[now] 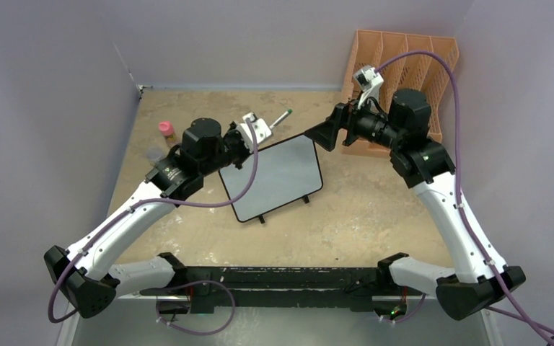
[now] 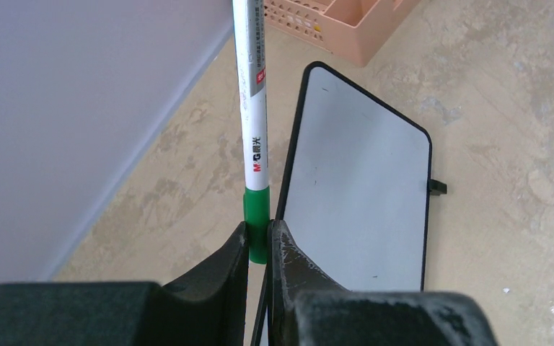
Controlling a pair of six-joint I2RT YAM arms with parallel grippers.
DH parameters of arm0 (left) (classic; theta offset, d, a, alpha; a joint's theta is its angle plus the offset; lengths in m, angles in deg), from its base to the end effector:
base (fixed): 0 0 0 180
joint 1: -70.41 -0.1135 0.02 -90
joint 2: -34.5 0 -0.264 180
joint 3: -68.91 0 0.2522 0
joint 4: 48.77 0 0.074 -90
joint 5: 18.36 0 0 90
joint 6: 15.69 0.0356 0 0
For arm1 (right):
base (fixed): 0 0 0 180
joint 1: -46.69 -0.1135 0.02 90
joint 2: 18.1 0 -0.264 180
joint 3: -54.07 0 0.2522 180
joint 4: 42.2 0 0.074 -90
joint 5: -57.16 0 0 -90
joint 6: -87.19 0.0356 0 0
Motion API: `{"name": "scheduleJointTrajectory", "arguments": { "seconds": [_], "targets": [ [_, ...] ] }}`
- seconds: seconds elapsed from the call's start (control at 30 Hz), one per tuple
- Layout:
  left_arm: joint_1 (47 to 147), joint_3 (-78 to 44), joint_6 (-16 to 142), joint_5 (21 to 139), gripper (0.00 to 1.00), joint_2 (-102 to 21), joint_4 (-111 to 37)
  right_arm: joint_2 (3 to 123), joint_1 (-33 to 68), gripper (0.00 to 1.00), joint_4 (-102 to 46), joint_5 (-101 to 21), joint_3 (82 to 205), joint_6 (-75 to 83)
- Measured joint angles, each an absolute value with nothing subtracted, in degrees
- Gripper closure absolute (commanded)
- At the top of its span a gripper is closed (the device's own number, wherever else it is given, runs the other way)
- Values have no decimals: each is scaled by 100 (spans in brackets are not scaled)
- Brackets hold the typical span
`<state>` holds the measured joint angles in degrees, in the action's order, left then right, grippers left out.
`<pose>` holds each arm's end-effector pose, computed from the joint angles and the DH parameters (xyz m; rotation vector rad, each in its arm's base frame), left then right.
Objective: Write a sentence on the whiteboard
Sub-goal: Pick up the whiteboard marker at the center of the board.
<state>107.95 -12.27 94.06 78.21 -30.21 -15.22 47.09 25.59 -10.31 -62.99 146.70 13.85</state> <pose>0.1986 -0.1578 0.3916 0.9700 1.6096 -0.3210 0.2152 0.1022 0.4612 -0.4810 1.6541 0.9264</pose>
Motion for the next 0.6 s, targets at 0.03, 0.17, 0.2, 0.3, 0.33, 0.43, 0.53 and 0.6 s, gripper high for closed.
{"name": "scheduleJointTrajectory", "arguments": {
  "seconds": [0.03,0.17,0.2,0.3,0.33,0.43,0.53,0.6],
  "targets": [
    [10919,-1227,9548,7733,100,-3021,-1516,4764,2559,3,-1013,-6383,14714,1420],
    [11328,-1227,10094,7436,100,-3032,-1450,5031,2559,7,-784,-6588,14926,1471],
    [11405,-1233,10221,7357,100,-3041,-1435,5103,2559,7,-744,-6640,14970,1475],
    [11604,-1299,10555,7117,100,-3093,-1419,5234,2559,12,-679,-6796,14992,1484],
    [11649,-1316,10643,7060,100,-3108,-1422,5253,2559,14,-650,-6841,14992,1495],
    [11833,-1358,10905,6848,100,-3169,-1433,5319,2546,19,-583,-6966,14992,1521],
    [12028,-1367,11156,6656,100,-3253,-1433,5369,2511,26,-548,-7043,14992,1532],
    [12126,-1367,11281,6557,100,-3312,-1435,5398,2487,34,-539,-7095,14992,1536]
  ]
}}
